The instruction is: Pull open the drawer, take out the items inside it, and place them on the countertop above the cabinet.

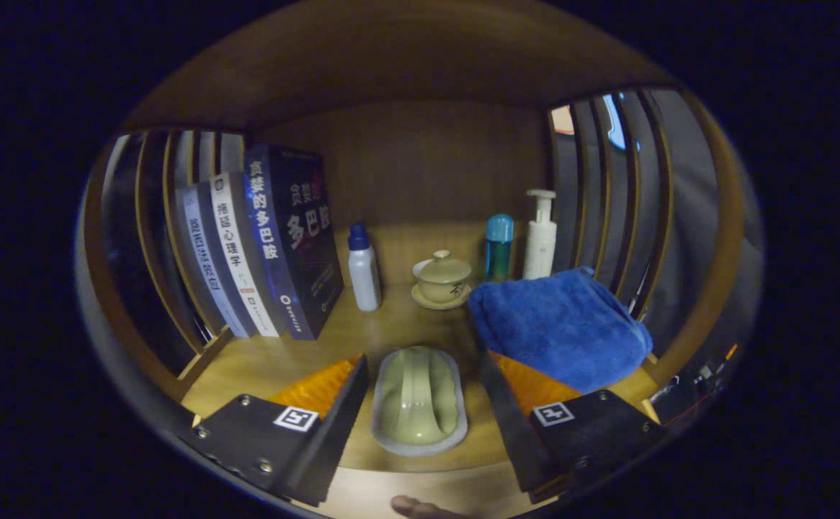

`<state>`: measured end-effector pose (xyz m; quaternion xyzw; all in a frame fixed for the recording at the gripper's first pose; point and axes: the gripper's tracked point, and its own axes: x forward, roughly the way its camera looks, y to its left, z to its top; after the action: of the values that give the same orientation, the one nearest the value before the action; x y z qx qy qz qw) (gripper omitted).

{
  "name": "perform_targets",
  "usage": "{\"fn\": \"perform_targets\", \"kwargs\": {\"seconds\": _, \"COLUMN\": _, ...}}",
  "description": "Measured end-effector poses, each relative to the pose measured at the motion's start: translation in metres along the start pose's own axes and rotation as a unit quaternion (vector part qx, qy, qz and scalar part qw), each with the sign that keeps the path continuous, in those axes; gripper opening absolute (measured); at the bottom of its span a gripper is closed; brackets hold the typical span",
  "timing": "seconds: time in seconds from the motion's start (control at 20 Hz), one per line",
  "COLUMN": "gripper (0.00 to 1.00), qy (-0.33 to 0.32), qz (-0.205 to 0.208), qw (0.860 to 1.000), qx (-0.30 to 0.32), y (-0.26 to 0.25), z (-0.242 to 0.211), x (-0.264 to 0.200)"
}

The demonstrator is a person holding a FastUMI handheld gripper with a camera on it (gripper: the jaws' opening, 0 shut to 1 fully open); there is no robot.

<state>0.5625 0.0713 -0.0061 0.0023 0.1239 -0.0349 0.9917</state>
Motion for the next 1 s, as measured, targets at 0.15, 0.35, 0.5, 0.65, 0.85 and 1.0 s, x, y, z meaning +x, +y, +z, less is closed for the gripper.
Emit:
{"fn": "perform_targets", "kwargs": {"seconds": 0.15, "gripper": 0.98, "qy": -0.032, "qz": -0.006, "qw": 0.999, "qx": -0.002, "y": -0.001, "z": 0.012, "x": -0.04}}
{"fn": "perform_targets", "kwargs": {"seconds": 0.35, "gripper": 0.98, "qy": -0.056, "qz": 0.005, "qw": 0.998, "qx": 0.011, "y": 0.004, "z": 0.022, "x": -0.108}}
{"fn": "perform_targets", "kwargs": {"seconds": 0.5, "gripper": 0.98, "qy": -0.084, "qz": 0.003, "qw": 0.996, "qx": 0.001, "y": -0.002, "z": 0.024, "x": -0.165}}
{"fn": "perform_targets", "kwargs": {"seconds": 0.65, "gripper": 0.98, "qy": -0.105, "qz": 0.002, "qw": 0.994, "qx": 0.003, "y": -0.008, "z": 0.014, "x": -0.222}}
{"fn": "perform_targets", "kwargs": {"seconds": 0.85, "gripper": 0.98, "qy": -0.125, "qz": 0.012, "qw": 0.992, "qx": -0.025, "y": -0.017, "z": -0.013, "x": -0.283}}
{"fn": "perform_targets", "kwargs": {"seconds": 1.0, "gripper": 0.98, "qy": -0.129, "qz": 0.011, "qw": 0.991, "qx": -0.024, "y": -0.024, "z": -0.039, "x": -0.31}}
